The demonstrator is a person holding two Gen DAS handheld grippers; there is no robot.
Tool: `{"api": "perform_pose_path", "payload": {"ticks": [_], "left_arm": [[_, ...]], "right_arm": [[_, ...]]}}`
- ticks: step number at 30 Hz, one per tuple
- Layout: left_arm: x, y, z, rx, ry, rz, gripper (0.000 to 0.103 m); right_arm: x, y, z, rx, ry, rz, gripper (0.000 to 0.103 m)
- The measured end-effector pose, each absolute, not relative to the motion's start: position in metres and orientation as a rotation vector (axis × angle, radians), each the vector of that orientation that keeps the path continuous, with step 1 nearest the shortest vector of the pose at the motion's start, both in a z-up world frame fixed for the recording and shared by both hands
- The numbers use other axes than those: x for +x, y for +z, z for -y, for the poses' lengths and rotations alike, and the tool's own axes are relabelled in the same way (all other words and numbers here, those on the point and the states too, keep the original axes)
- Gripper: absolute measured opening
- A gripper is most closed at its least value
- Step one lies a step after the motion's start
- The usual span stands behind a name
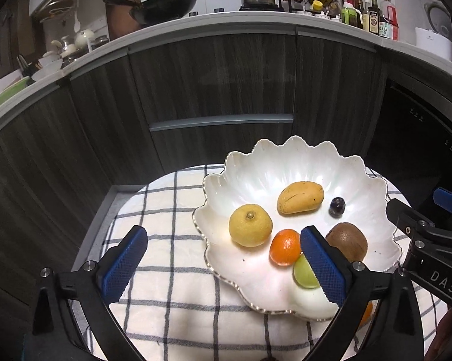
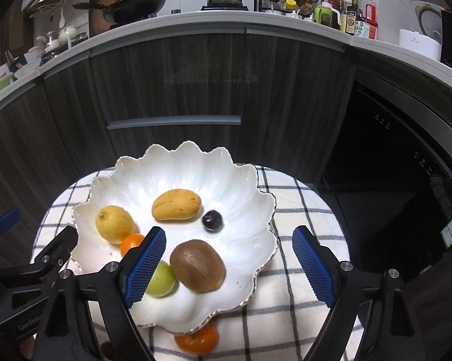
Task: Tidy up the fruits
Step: 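Open both tools over the bowl and withdraw them, then lower the left tool onto a small tan round fruit and close it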
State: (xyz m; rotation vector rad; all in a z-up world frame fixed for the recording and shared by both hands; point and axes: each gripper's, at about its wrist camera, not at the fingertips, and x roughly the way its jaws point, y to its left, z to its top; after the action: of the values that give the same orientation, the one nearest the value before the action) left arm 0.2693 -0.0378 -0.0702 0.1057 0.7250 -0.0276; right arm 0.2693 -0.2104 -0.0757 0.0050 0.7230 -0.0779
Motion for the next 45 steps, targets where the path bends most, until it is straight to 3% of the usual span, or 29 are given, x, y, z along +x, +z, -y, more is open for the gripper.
{"api": "perform_pose_path", "payload": {"ticks": [23,45], "left_arm": [[0.166,-0.091,0.033,0.119,-0.039,-0.762,0.101],[0.147,-0.154,0.052,0.123,-0.115,-0.915,0.058]], "right_arm": [[0.169,-0.097,0.213,0.022,-0.087,-0.786,0.087],[0.151,-0.134,0.224,0.039,-0.103,-0.875,0.087]]}}
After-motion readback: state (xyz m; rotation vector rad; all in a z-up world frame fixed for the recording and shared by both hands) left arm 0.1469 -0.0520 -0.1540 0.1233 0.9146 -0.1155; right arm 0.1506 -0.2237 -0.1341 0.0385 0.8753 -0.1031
